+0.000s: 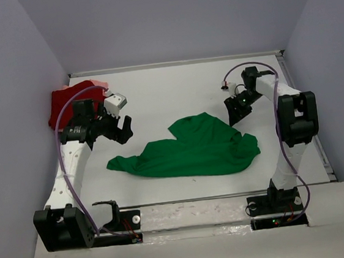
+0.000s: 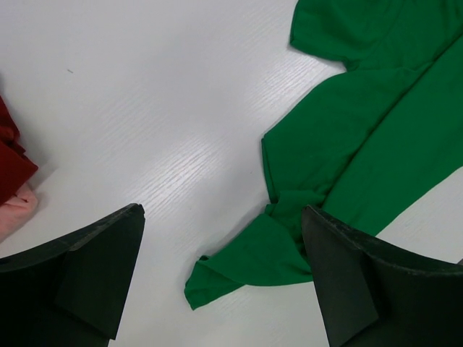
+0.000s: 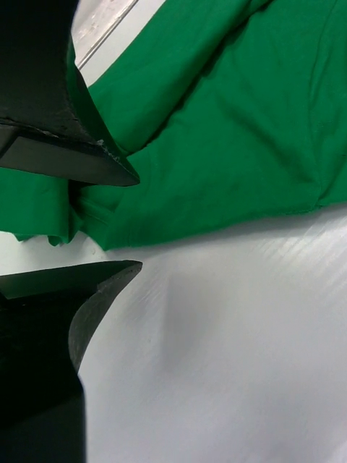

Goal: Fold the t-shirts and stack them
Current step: Flatten the tshirt out

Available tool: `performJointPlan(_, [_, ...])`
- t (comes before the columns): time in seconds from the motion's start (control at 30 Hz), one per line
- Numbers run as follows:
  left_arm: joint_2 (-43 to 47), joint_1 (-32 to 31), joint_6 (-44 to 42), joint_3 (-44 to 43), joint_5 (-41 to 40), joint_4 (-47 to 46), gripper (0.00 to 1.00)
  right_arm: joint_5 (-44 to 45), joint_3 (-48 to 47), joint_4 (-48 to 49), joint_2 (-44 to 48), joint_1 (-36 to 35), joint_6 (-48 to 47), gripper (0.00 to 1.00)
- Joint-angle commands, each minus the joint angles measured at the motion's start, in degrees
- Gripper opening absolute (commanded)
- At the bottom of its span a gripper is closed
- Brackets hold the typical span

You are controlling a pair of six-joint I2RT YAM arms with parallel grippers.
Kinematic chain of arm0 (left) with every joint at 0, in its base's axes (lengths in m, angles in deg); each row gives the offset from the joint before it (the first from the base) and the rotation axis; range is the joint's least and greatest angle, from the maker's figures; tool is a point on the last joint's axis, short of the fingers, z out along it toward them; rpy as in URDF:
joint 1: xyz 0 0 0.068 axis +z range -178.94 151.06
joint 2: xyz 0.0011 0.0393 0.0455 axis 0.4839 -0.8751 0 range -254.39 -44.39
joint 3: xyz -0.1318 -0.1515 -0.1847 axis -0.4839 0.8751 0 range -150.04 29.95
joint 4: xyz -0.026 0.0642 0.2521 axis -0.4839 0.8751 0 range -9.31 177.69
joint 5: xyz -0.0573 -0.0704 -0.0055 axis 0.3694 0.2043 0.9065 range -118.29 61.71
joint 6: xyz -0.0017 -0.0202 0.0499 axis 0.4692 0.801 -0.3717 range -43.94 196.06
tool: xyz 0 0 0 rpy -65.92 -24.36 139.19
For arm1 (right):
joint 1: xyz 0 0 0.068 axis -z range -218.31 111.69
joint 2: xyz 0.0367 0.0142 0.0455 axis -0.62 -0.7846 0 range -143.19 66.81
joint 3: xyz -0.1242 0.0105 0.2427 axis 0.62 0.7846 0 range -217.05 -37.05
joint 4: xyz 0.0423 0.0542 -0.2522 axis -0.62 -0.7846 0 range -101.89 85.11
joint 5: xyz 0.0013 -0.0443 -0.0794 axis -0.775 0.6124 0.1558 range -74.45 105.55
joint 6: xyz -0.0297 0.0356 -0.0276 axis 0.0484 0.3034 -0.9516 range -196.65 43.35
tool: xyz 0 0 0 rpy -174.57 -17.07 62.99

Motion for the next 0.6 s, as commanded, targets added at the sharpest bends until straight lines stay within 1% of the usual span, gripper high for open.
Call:
performJointPlan(0.0, [2.6,0.6,0.5,1.1,-0.1,-1.7,0.99,-1.1,-0.8,-2.2,-1.1,-1.2,-1.5,0.52])
performJointPlan(0.3, [4.9,0.7,0.6,2.1,0.0,-1.9,0.99,-1.5,0.0,-2.2,-3.4,-2.8,-1.6,0.52])
performJointPlan(0.37, [5.7,0.9,0.7,1.9,0.9,-1.6,0.99,-1.2,-0.8,-1.7,-5.5,-2.8,-1.4,0.52])
performJointPlan(0.57, [6.8,1.2,0.8,2.5,1.1,-1.4,0.99,-0.7,-1.7,-1.5,-7.9,-3.3,-1.2,0.51])
